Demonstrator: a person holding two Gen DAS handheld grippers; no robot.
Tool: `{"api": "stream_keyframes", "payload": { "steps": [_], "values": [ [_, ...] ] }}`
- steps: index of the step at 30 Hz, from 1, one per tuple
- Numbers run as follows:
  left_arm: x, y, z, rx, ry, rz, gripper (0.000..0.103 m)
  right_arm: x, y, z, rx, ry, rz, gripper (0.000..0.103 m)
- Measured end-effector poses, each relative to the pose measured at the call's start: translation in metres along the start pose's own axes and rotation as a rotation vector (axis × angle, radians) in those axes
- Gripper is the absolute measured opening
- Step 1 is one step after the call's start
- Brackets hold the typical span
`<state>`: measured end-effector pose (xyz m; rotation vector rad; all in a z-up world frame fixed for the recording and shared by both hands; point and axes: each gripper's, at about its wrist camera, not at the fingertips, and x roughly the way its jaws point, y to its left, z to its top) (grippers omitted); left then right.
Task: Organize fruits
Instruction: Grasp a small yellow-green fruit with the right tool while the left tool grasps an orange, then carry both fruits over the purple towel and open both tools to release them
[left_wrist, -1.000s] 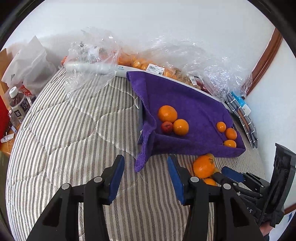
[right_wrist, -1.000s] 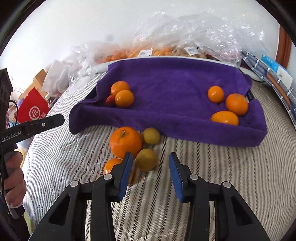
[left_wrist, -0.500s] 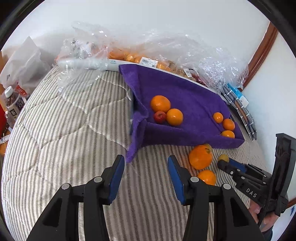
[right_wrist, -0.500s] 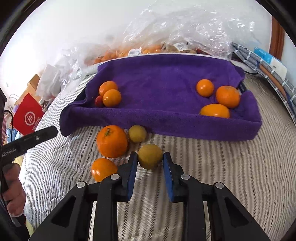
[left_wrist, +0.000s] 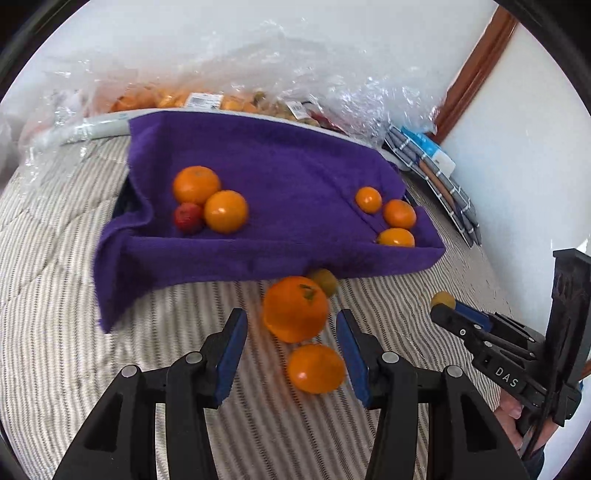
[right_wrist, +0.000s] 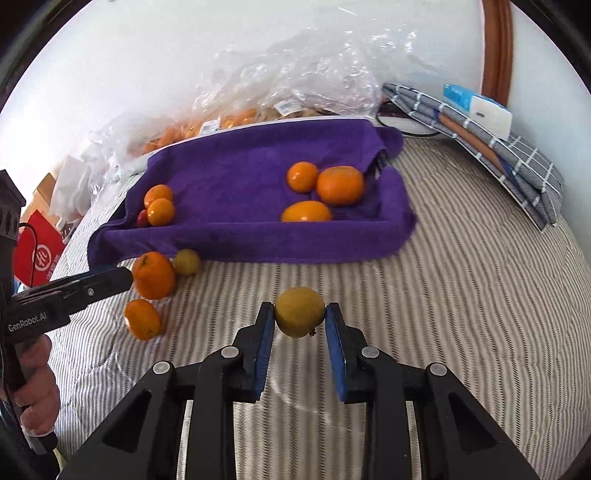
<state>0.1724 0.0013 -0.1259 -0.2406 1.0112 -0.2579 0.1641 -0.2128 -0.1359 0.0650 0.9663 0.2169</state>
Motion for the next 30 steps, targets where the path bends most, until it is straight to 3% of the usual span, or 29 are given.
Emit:
{"api": "stream_keyframes", "payload": {
  "steps": [10, 13, 15, 30],
  "values": [
    [0.025, -0.014, 0.0, 0.025, 0.05, 0.077, 0.047, 0.001, -0.024, -0.001, 0.038, -0.005, 0.002, 0.028],
    [0.024, -0.013, 0.001, 0.036, 0.058, 0.092, 0.039, 0.002, -0.025, 0.0, 0.044, -0.008, 0.01, 0.028],
    [0.021, -0.01, 0.001, 0.027, 0.063, 0.075, 0.039, 0.003, -0.024, 0.001, 0.047, -0.011, 0.015, 0.028],
    [-0.031, 0.025, 0.039, -0.062, -0.056, 0.06, 0.039, -0.007, -0.015, 0.047, 0.025, -0.096, 0.036, 0.028]
  ]
}}
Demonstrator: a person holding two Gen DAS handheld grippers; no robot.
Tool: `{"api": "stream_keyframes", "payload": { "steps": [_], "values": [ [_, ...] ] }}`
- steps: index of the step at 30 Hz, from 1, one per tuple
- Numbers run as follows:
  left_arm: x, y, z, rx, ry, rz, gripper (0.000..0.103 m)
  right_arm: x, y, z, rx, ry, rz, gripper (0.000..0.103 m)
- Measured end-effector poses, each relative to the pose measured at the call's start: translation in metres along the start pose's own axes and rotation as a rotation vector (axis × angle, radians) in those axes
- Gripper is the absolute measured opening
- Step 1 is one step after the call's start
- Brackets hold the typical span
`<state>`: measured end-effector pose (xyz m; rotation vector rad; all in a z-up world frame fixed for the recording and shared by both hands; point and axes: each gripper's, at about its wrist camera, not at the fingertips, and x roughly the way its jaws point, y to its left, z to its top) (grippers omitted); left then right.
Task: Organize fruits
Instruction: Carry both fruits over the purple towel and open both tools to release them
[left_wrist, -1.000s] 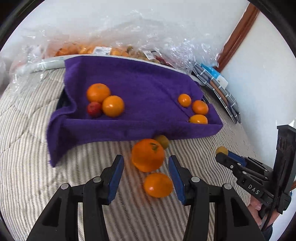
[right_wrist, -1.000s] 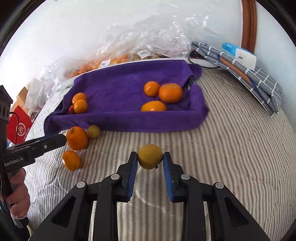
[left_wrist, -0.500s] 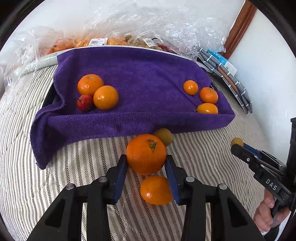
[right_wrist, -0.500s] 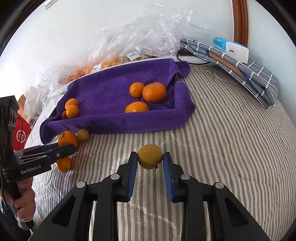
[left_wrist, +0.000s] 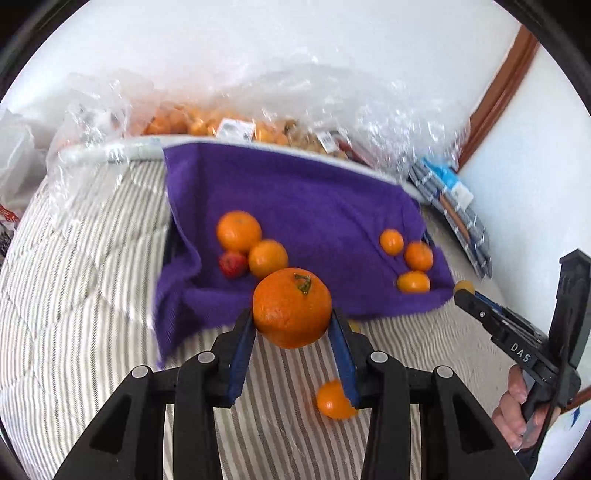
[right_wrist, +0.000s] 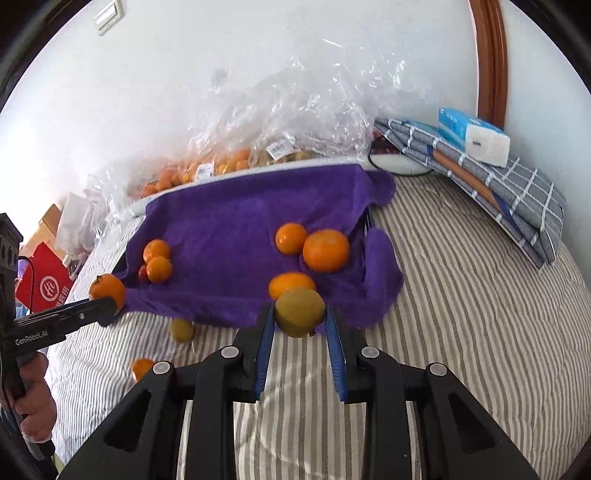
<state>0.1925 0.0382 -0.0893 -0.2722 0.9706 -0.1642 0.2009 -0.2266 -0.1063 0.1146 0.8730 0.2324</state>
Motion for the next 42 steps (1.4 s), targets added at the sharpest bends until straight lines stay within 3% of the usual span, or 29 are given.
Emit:
{"api": "stream_keyframes", "payload": {
  "steps": [9, 19, 33, 42],
  "values": [
    [0.014, -0.004, 0.049, 0.015, -0.052, -0.004, 0.039, 0.029, 0.022, 0.034, -0.073, -0.015, 0.036, 0.028],
    [0.063, -0.014, 0.079, 0.063, -0.027, 0.014, 0.039, 0.075, 0.04, 0.039, -0.141, 0.057, 0.073, 0.028],
    [0.105, -0.012, 0.077, 0.091, 0.099, -0.016, 0.039, 0.09, 0.039, 0.037, -0.165, 0.088, 0.059, 0.028],
    [0.103, -0.023, 0.07, 0.144, 0.093, 0.003, 0.039, 0.087, 0.039, 0.036, -0.173, 0.093, 0.048, 0.029]
  ]
}}
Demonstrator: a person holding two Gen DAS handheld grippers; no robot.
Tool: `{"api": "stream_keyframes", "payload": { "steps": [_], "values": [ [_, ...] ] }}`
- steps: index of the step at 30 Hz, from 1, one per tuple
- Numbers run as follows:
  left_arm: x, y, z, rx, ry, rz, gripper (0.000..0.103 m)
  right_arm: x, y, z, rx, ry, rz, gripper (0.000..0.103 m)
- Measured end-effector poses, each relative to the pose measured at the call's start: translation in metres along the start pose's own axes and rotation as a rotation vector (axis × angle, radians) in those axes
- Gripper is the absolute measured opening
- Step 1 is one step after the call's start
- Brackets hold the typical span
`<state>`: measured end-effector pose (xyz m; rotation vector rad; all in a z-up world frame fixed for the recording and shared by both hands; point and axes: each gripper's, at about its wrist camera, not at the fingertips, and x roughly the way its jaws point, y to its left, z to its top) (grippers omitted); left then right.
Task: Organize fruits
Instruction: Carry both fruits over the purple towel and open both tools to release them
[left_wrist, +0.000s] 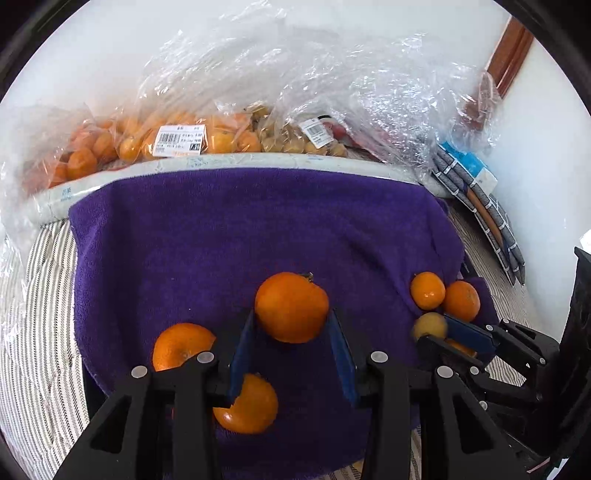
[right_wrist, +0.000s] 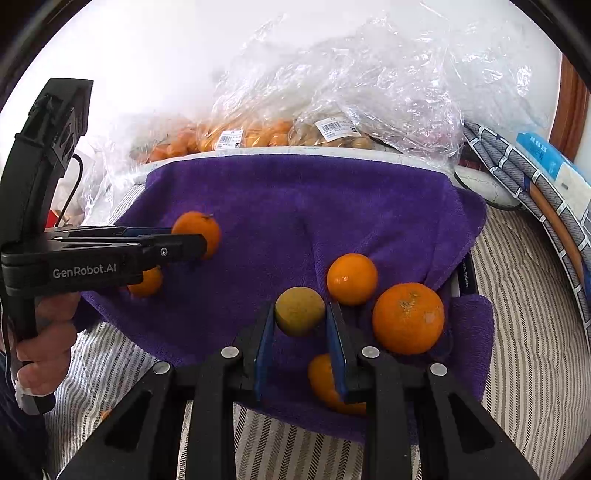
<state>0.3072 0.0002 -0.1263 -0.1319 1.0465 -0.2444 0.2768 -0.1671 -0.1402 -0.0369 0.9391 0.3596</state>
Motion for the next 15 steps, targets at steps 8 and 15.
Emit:
{"api": "stream_keyframes", "payload": {
  "steps": [8, 15],
  "values": [
    [-0.036, 0.0, -0.004, -0.016, -0.066, 0.008, 0.045, -0.029, 0.002, -0.004, 0.023, -0.027, -0.031, 0.042],
    [-0.074, 0.013, -0.029, -0.067, -0.126, 0.03, 0.045, -0.06, 0.014, -0.018, 0.057, -0.062, -0.036, 0.043]
  ]
}}
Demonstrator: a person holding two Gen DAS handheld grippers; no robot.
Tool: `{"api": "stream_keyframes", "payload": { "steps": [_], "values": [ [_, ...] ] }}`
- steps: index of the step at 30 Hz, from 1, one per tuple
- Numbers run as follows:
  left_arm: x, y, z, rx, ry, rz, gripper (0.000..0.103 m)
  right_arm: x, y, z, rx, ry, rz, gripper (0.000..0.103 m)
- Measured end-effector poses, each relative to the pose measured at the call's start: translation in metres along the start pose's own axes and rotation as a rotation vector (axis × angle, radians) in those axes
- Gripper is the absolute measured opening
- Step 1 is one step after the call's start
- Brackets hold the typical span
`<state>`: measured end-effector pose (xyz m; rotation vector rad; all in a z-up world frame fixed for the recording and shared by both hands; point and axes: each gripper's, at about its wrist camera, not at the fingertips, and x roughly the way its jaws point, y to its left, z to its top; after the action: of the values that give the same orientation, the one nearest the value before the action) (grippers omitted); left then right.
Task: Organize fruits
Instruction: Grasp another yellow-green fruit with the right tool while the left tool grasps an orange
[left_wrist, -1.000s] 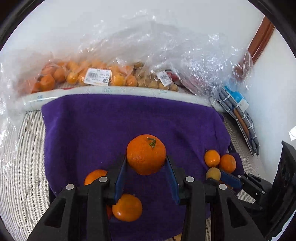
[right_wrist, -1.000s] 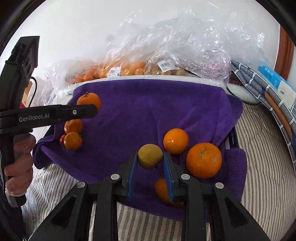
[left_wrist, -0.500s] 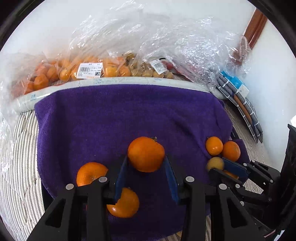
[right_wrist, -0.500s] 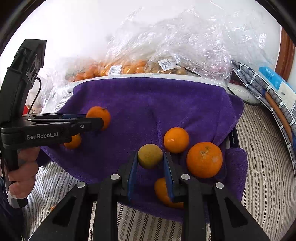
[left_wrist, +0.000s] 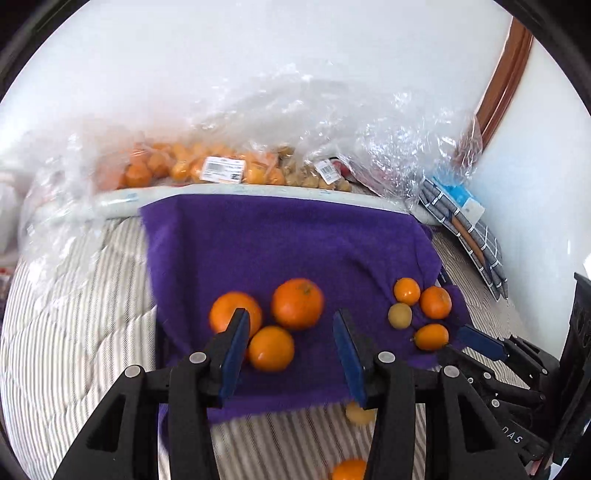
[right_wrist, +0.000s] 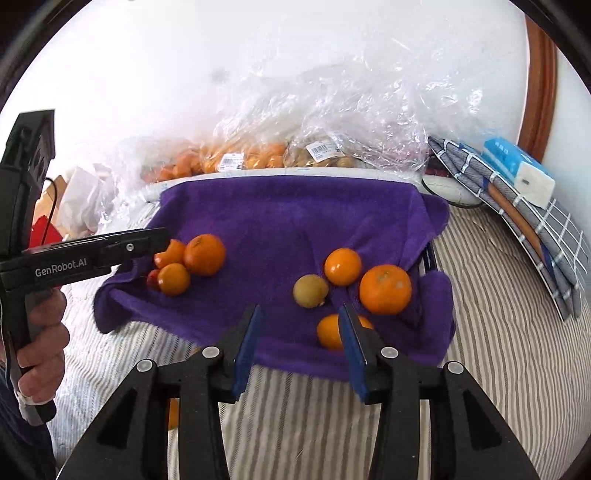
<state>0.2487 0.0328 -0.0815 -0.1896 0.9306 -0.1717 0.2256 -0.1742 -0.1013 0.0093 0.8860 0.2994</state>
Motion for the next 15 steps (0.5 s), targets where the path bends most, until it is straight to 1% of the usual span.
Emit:
{"api": "stream_keyframes", "payload": {
  "steps": [3, 7, 12, 15],
  "values": [
    [-0.014, 0.008, -0.014, -0.01, -0.007, 0.016, 0.045, -0.007, 0.009, -0.012, 0.005, 0.001, 0.01, 0.043],
    [-0.034, 0.025, -0.034, -0.026, -0.018, 0.034, 0.045, -0.01, 0.024, -0.029, 0.017, 0.031, 0.017, 0.043],
    [-0.052, 0.054, -0.054, -0.078, -0.018, 0.046, 0.045, -0.011, 0.039, -0.042, 0.035, 0.048, 0.031, 0.043],
    [-0.06, 0.07, -0.064, -0.095, -0.022, 0.07, 0.045, -0.006, 0.052, -0.047, 0.03, 0.061, 0.046, 0.043]
  ]
}}
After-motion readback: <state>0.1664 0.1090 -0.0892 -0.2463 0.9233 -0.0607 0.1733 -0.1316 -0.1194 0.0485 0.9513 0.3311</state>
